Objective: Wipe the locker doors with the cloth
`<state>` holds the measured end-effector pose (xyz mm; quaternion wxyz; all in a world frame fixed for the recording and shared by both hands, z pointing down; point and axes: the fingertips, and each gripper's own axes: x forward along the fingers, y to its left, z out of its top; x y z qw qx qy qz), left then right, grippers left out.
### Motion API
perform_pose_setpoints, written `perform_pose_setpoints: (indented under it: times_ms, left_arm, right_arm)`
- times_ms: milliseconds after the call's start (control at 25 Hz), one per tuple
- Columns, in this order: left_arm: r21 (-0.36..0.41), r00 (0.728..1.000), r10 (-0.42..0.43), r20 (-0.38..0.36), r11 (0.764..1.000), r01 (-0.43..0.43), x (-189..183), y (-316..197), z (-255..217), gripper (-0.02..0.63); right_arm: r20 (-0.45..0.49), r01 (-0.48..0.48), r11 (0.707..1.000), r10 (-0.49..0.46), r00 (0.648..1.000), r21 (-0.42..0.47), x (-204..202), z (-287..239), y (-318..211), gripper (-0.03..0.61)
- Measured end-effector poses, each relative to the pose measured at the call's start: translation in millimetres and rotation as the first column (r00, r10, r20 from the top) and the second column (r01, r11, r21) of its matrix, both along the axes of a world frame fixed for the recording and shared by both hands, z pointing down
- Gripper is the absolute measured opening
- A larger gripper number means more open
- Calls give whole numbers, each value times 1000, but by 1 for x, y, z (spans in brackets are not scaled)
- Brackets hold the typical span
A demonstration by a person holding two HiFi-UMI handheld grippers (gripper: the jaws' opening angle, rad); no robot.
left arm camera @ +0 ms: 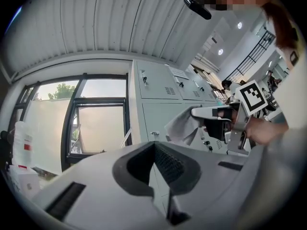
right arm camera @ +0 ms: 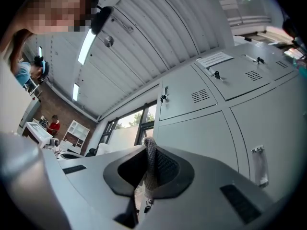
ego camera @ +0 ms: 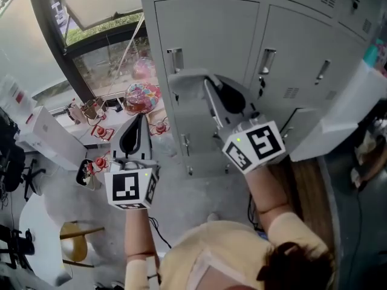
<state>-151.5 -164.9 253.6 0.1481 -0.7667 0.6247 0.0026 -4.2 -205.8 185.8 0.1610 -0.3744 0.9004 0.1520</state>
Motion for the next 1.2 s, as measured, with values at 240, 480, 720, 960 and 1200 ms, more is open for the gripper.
perform_pose_setpoints:
  times_ms: [240, 480, 720, 960, 1200]
  left_arm:
    - [42, 998, -56, -20, 997, 56, 0, -26, -15, -15]
    - [53, 997, -71, -27, 996, 72, -13, -46, -23, -15]
    - [48, 998, -60, -30, 997, 61, -39, -70, -28, -15]
    - [59, 999, -34, -23, 998, 36, -45, -88, -36, -15]
    - [68, 999, -18, -38, 998, 20, -46, -99, -39, -15]
  right_arm:
    - [23, 67, 996, -69, 997, 64, -9, -22, -26, 18]
    - [64, 84, 991, -91, 994, 100, -27, -39, -48, 18]
    - [92, 6, 992, -18, 996, 128, -46, -49, -76, 18]
    - [65, -73, 982, 62, 996, 172, -59, -55, -98, 18]
    - [29, -134, 967, 131, 991, 215, -71, -57, -106, 18]
